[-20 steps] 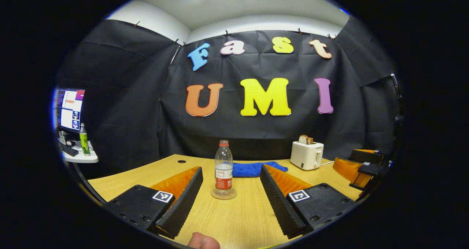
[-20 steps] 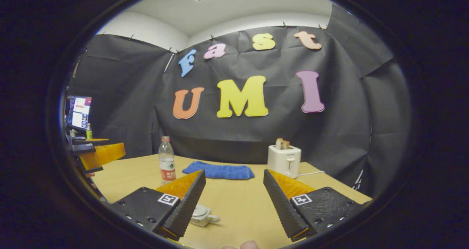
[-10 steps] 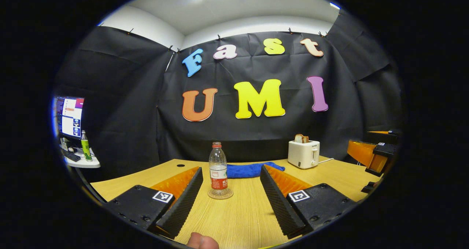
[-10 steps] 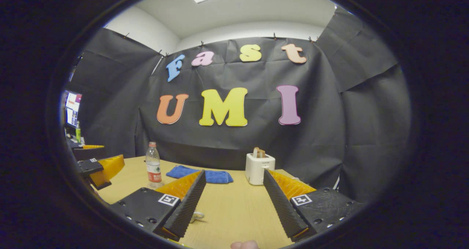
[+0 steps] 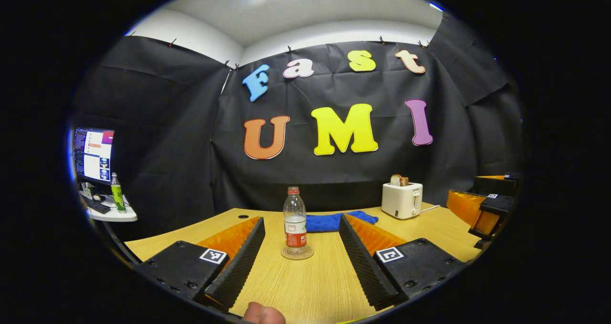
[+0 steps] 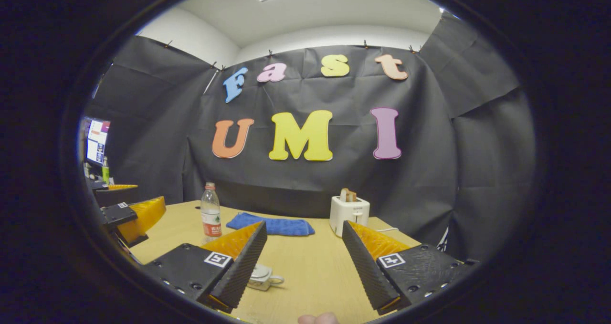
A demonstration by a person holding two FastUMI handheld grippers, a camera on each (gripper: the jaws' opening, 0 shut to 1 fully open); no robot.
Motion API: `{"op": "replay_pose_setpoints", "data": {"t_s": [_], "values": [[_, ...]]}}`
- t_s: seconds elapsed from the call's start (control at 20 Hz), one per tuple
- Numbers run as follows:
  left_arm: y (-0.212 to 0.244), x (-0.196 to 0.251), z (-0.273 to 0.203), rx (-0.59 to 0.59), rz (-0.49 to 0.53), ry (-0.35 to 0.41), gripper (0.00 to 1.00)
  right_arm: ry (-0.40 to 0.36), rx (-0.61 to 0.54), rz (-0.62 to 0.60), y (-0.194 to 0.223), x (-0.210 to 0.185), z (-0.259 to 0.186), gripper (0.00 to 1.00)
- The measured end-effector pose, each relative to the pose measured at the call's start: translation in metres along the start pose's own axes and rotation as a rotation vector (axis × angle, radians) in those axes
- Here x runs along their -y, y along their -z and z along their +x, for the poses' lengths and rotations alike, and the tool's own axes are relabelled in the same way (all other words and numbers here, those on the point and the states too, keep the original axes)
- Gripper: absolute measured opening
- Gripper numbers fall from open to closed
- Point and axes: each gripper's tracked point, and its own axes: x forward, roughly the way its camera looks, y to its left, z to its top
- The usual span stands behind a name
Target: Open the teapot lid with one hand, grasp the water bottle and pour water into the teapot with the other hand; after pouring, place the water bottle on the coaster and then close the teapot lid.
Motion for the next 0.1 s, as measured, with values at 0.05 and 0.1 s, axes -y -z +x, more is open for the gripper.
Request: {"op": "replay_pose_setpoints", "data": {"t_s": [0.05,0.1], "values": [[0.0013,0.0008,0.0001,-0.005,-0.003,0.001,0.97,-0.001,-0.004,-0.002,0.0,-0.0009,0.0024,0.96],[0.0005,-0.0003,0.0,-0.008,-0.004,0.0,0.98,-0.001,-0.005,-0.002,-0.0011,-0.0015,0.0022,0.95]]}}
